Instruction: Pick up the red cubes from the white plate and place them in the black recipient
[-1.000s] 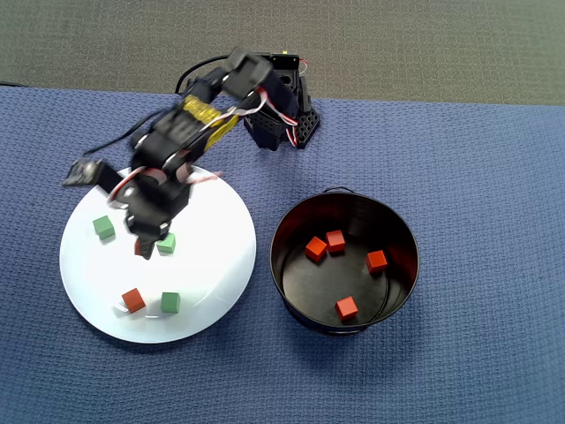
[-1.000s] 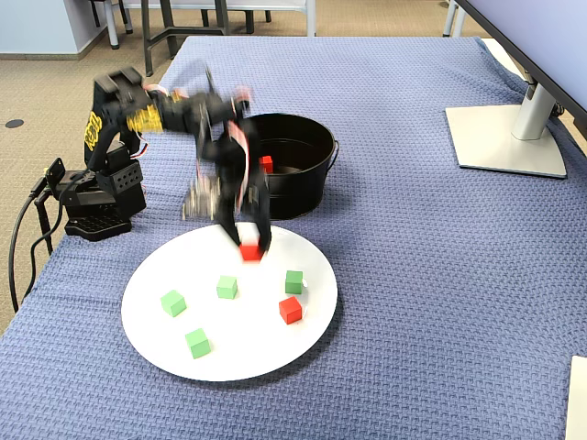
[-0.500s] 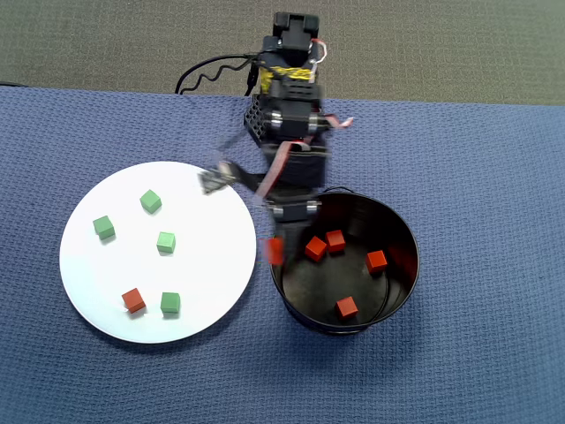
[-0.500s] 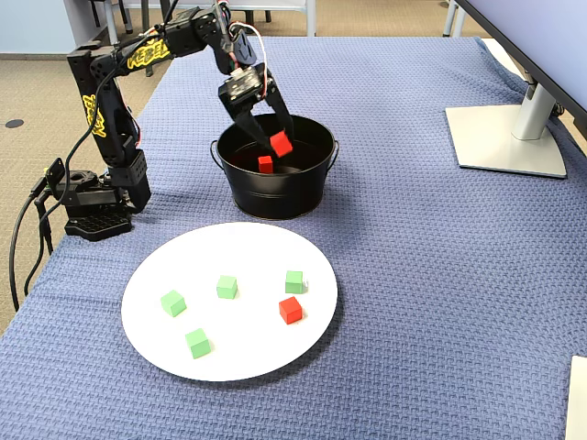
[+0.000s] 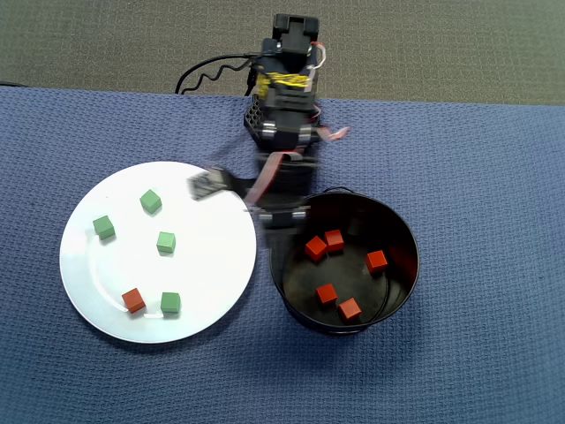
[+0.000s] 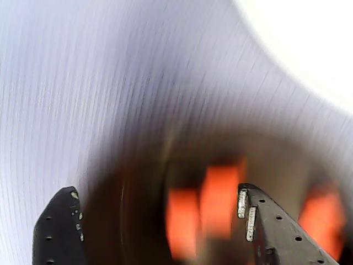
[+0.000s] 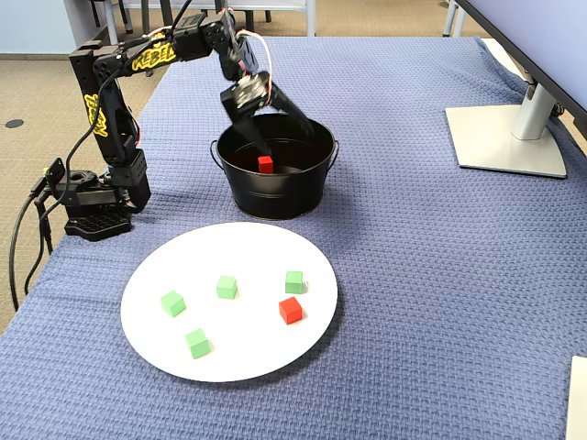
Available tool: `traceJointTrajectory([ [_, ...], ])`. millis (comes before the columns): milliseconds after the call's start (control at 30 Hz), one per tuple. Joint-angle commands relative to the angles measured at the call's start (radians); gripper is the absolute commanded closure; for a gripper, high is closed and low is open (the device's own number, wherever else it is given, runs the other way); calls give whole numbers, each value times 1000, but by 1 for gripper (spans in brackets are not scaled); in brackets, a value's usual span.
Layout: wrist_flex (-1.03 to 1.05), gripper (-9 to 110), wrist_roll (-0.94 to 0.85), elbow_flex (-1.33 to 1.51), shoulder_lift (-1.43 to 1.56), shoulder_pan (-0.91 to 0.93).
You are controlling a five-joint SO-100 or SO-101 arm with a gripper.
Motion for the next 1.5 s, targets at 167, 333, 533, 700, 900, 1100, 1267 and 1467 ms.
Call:
traceJointTrajectory([
  [167,8,72,-213,-319,-308,443],
  [333,77,74,-410,-451,-500,477],
  [533,133,72,-764,-588,-638,499],
  [700,87,72,-905,-652,-724,499],
  [900,51,73,-870,-752,-819,509],
  [1100,-6,73,-778,-788,-862,500],
  [1267,-8,74,-739,-888,-939,499],
  [1467,0,76,-739,-939,-983,479],
])
